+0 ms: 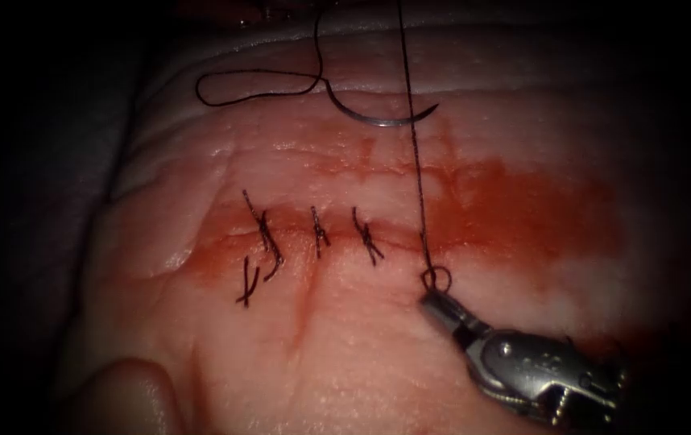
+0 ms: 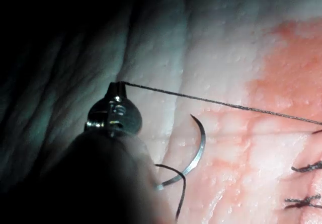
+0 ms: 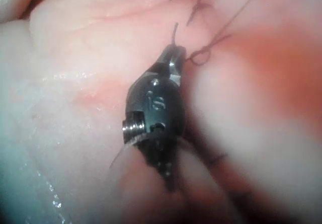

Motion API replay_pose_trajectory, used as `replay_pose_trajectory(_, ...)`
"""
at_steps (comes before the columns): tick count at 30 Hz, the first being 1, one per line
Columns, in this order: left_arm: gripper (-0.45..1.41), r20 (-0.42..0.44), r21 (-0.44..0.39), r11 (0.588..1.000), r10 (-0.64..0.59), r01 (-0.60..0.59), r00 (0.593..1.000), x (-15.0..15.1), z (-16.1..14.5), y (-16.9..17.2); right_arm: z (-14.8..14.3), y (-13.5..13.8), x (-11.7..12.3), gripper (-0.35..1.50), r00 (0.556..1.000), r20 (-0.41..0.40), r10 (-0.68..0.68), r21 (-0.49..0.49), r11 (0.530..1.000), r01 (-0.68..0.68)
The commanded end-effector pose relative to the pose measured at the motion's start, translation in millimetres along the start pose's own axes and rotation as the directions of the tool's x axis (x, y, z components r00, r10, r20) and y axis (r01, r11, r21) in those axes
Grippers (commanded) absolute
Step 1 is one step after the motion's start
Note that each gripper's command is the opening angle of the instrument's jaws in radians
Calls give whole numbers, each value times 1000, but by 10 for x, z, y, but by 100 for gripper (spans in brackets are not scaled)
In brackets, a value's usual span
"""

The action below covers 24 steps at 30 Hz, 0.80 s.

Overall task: Wound Closure
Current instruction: Tension the suture by pulling the left tool up and the right tool down.

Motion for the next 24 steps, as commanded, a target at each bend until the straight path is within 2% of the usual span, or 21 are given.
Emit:
replay_pose_trajectory(1, -45, -3, 5, 1000, 1, -1, 1000, 0, 8, -3, 0, -10, -2, -35, 1000, -14, 2, 8, 1000, -2)
replay_pose_trajectory(7, -45, -13, 33, 999, 13, -12, 1000, 2, 12, -12, 2, -13, 4, -35, 996, -64, -59, 23, 998, 60)
replay_pose_trajectory(10, -45, -22, 54, 998, 8, -7, 1000, 4, 16, -21, 6, -14, 5, -35, 988, -116, -99, 28, 994, 103)
replay_pose_trajectory(18, -45, -36, 89, 996, -3, 7, 999, 9, 23, -43, 16, -5, 1, -35, 980, -140, -140, 48, 988, 148)
replay_pose_trajectory(24, -45, -39, 108, 994, -2, 6, 999, 8, 27, -57, 23, 1, -10, -35, 979, -144, -148, 53, 986, 157)
